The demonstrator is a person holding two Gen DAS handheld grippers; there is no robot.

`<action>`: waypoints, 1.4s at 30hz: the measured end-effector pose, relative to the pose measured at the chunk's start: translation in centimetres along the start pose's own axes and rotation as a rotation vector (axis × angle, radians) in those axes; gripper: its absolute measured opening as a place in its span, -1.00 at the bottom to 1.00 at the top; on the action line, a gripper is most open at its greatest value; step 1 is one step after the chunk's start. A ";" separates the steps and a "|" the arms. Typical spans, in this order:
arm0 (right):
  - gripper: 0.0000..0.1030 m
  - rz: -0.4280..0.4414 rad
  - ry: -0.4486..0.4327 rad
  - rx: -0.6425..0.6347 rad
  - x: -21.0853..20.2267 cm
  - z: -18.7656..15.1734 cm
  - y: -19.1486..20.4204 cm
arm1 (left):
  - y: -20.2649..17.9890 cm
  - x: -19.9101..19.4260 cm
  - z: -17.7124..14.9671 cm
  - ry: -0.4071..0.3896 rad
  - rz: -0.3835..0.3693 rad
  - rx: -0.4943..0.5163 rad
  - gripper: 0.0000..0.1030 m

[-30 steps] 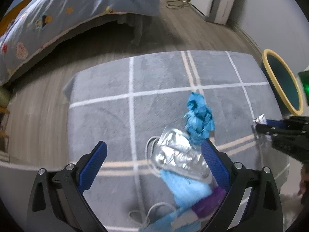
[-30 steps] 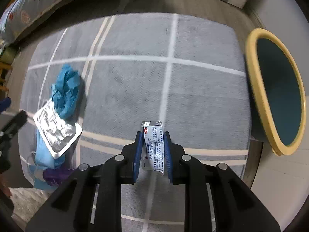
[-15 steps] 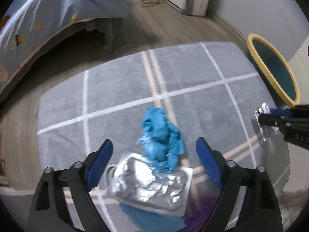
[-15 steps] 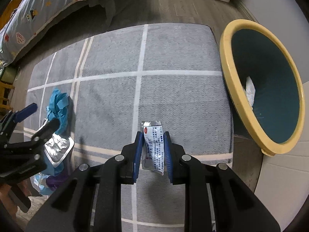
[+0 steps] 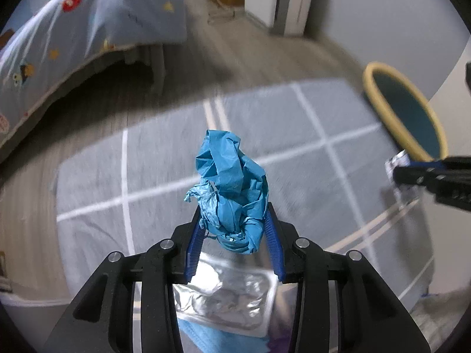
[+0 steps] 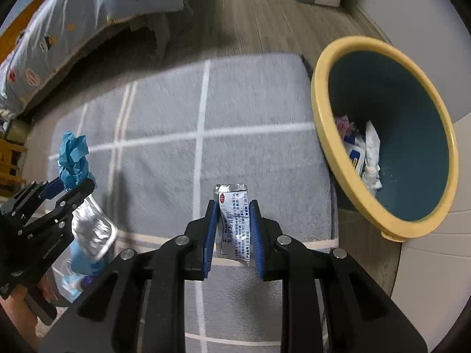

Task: Collect trash
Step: 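Carry the glove and sachet over the bin and open the left tool to drop the glove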

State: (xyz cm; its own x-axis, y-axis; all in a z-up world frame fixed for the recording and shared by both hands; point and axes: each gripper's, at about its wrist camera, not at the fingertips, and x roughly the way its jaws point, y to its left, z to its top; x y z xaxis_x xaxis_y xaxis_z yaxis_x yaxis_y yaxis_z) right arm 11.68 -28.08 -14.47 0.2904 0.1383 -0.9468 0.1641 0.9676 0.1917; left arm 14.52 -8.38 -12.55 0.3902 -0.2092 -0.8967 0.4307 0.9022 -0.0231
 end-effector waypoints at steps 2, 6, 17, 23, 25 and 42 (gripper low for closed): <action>-0.58 0.022 -0.038 0.009 -1.4 0.5 -0.2 | -0.5 -1.3 0.6 -0.041 -0.009 0.008 -0.21; -0.58 0.032 -0.108 0.012 -4.3 1.4 -1.0 | -2.4 -3.0 1.7 -0.090 -0.038 0.026 -0.21; -0.58 -0.003 -0.261 0.075 -11.6 3.1 -7.9 | -8.4 -4.9 4.6 -0.122 -0.100 0.124 -0.21; -0.58 -0.063 -0.316 0.116 -14.1 2.8 -12.9 | -13.4 -5.2 6.6 -0.140 -0.105 0.243 -0.21; -0.58 -0.093 -0.327 0.126 -14.5 2.8 -14.5 | -14.7 -4.9 7.2 -0.134 -0.118 0.269 -0.21; -0.58 -0.141 -0.232 0.205 -9.6 3.2 -20.8 | -26.4 -0.9 8.7 -0.080 -0.266 0.398 -0.21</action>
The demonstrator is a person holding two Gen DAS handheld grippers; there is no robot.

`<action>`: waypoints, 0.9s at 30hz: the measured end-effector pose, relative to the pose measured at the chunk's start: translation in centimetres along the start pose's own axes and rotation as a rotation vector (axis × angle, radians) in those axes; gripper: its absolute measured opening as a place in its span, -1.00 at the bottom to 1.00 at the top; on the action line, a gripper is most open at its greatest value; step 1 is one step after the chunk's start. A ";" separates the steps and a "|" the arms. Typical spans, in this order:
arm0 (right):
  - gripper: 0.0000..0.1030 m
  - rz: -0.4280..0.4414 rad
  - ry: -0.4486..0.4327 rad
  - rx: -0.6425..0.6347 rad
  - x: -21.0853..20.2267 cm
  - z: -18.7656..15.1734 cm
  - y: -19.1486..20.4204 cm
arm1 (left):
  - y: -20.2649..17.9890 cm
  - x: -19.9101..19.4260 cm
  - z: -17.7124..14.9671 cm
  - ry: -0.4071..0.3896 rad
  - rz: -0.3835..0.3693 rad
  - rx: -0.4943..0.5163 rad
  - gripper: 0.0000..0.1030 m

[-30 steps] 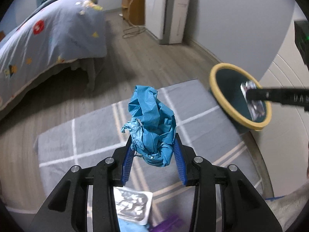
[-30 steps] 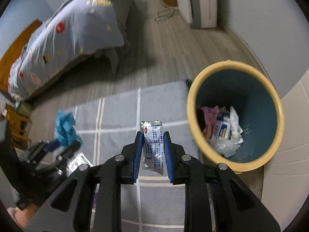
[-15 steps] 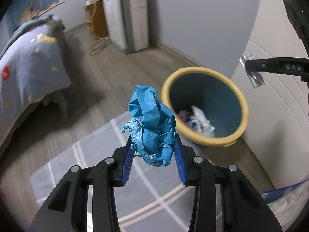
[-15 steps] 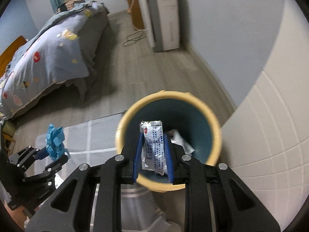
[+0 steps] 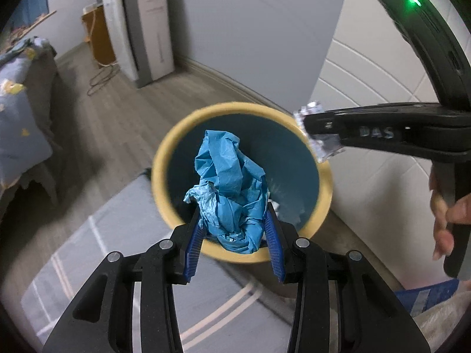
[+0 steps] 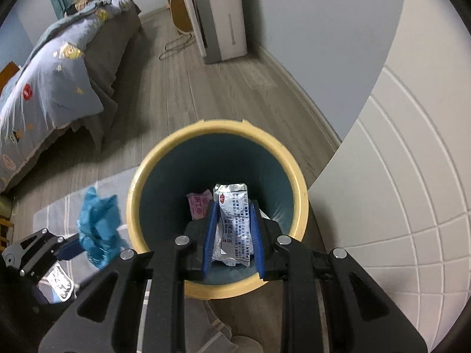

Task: Collect trash
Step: 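Carry the glove and sachet over the bin and open the left tool to drop the glove, then open the right tool above the bin to drop the white sachet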

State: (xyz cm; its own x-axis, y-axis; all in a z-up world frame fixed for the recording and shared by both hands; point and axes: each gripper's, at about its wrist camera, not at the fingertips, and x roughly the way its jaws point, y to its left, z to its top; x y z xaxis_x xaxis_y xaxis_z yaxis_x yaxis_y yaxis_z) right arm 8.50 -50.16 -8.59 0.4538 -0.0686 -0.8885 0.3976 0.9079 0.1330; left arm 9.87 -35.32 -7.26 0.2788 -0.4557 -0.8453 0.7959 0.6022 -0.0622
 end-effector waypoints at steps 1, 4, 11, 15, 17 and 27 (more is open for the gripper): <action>-0.58 0.000 0.016 0.004 0.6 -0.2 -0.1 | -0.2 0.5 -0.1 0.007 -0.002 0.002 -0.21; -0.58 0.001 0.040 0.022 1.7 -0.3 -0.3 | -0.6 1.8 -0.6 0.036 -0.012 0.006 -0.20; -0.58 -0.003 0.069 0.041 3.2 -0.5 -0.1 | 0.5 4.2 -0.3 0.079 0.029 0.006 -0.20; -0.58 0.015 0.020 0.044 2.2 -0.1 0.1 | 2.2 3.5 0.7 0.017 0.044 -0.049 -0.21; -0.58 0.008 -0.006 0.043 1.8 0.0 0.1 | 2.9 3.1 0.8 -0.007 0.049 -0.073 -0.20; 0.32 -0.009 -0.032 -0.013 1.2 0.2 1.6 | 4.5 2.4 -0.3 -0.032 0.084 -0.111 0.54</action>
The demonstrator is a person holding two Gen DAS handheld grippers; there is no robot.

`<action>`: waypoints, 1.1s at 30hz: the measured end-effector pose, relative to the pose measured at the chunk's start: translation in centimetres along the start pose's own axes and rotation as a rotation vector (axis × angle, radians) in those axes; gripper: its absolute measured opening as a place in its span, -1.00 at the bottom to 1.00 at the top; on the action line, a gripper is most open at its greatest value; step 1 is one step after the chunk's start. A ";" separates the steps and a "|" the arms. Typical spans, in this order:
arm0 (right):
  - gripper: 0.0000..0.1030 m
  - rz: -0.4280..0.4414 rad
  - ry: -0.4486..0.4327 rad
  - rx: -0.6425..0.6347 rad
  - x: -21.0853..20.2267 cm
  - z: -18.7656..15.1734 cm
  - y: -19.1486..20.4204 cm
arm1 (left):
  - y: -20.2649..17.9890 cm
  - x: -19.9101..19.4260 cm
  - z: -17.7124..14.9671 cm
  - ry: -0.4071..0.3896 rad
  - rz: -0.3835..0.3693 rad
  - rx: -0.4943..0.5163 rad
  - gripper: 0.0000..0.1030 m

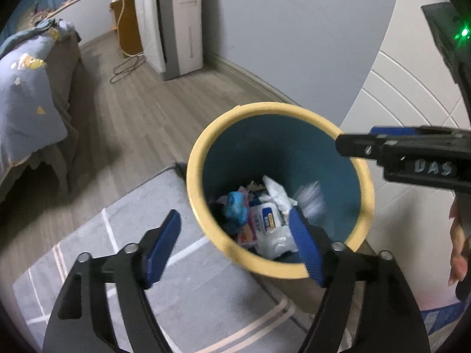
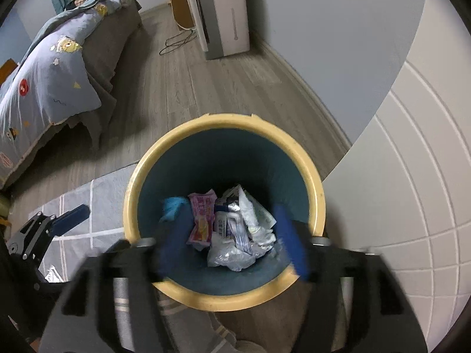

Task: Collect trash
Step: 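Open the right tool above the bin to drop the white sachet, then move both open tools back over the remaining trash on the cushion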

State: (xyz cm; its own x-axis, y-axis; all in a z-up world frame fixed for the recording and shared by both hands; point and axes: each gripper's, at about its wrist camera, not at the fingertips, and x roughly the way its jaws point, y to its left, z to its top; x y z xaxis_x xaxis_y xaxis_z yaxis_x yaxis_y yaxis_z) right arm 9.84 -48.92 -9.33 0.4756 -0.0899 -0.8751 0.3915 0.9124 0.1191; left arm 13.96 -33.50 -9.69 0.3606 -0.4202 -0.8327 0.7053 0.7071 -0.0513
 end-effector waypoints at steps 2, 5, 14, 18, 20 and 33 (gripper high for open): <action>0.49 0.008 -0.007 0.004 -0.3 0.1 0.1 | 0.3 -0.4 -0.4 -0.001 0.013 0.000 0.62; 0.59 0.006 -0.018 0.000 -0.9 0.1 0.5 | 0.7 -0.8 -0.7 -0.005 0.042 -0.003 0.74; 0.82 0.001 -0.062 -0.059 -4.4 0.1 3.4 | 2.2 -4.5 -2.8 -0.016 0.115 -0.001 0.79; 0.85 -0.002 -0.094 -0.102 -6.5 -0.4 5.7 | 3.5 -7.0 -4.2 -0.030 0.136 -0.026 0.80; 0.89 -0.001 -0.101 -0.131 -7.3 -0.6 6.9 | 4.4 -8.6 -5.1 -0.036 0.152 -0.045 0.80; 0.89 0.025 -0.149 -0.241 -11.0 -3.3 14.0 | 11.2 -16.4 -12.1 -0.021 0.260 -0.213 0.85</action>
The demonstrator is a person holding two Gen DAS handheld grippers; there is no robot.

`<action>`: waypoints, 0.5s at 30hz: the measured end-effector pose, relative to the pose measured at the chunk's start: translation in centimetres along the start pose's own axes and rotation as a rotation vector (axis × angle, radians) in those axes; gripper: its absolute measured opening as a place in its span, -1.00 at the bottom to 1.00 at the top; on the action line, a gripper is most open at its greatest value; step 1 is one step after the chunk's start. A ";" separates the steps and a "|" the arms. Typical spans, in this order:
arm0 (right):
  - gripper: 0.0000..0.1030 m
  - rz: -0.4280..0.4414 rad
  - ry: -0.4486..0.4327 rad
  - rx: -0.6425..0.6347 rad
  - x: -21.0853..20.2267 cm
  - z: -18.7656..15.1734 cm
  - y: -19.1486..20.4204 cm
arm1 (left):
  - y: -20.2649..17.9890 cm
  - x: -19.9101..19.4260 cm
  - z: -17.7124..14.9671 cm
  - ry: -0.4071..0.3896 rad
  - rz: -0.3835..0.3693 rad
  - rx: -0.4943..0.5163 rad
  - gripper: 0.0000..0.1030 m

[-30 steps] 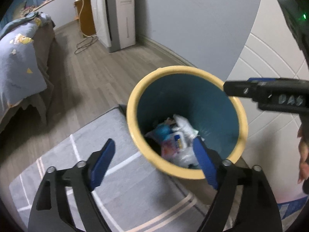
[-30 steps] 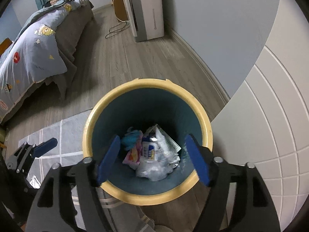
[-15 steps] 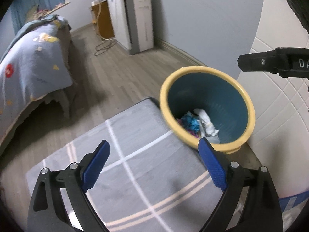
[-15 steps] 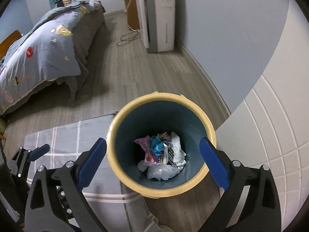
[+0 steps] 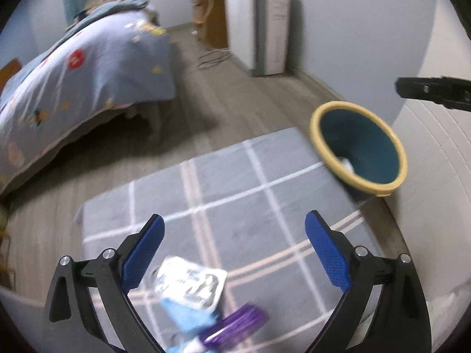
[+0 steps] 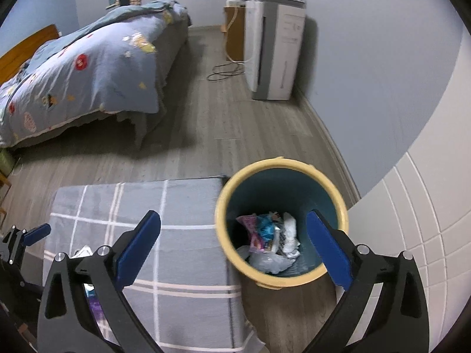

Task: Collect trash
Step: 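Move both open tools back over the remaining trash on the cushion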

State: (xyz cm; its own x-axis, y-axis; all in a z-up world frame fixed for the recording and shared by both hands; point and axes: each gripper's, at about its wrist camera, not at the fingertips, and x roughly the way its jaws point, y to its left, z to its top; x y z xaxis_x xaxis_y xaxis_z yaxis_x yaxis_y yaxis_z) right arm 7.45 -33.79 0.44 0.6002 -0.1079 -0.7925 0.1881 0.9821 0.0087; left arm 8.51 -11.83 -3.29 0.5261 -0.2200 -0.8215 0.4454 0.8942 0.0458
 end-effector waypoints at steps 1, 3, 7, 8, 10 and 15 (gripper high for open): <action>0.89 0.013 0.010 -0.013 0.0 -0.2 0.9 | 0.7 -0.2 -0.4 0.004 0.007 -0.015 0.85; 0.89 0.035 0.019 -0.029 0.0 -0.6 2.0 | 2.6 -0.6 -1.8 0.017 0.040 -0.061 0.85; 0.89 0.086 0.064 -0.054 0.4 -1.9 4.6 | 5.0 -1.9 -3.7 0.032 0.087 -0.121 0.85; 0.89 0.094 0.076 -0.063 0.6 -2.1 5.1 | 5.5 -2.2 -4.1 0.033 0.091 -0.128 0.85; 0.89 0.096 0.094 -0.088 1.0 -2.6 6.1 | 6.0 -2.5 -4.9 0.036 0.109 -0.128 0.87; 0.89 0.111 0.137 -0.114 1.6 -3.4 8.1 | 7.9 -1.7 -7.0 0.107 0.119 -0.167 0.87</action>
State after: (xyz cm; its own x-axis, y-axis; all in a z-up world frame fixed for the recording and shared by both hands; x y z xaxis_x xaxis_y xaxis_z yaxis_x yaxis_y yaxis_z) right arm 7.28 -25.46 -2.87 0.4993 0.0165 -0.8663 0.0325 0.9988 0.0377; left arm 6.09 -1.73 -5.51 0.4843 -0.0747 -0.8717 0.2538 0.9655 0.0583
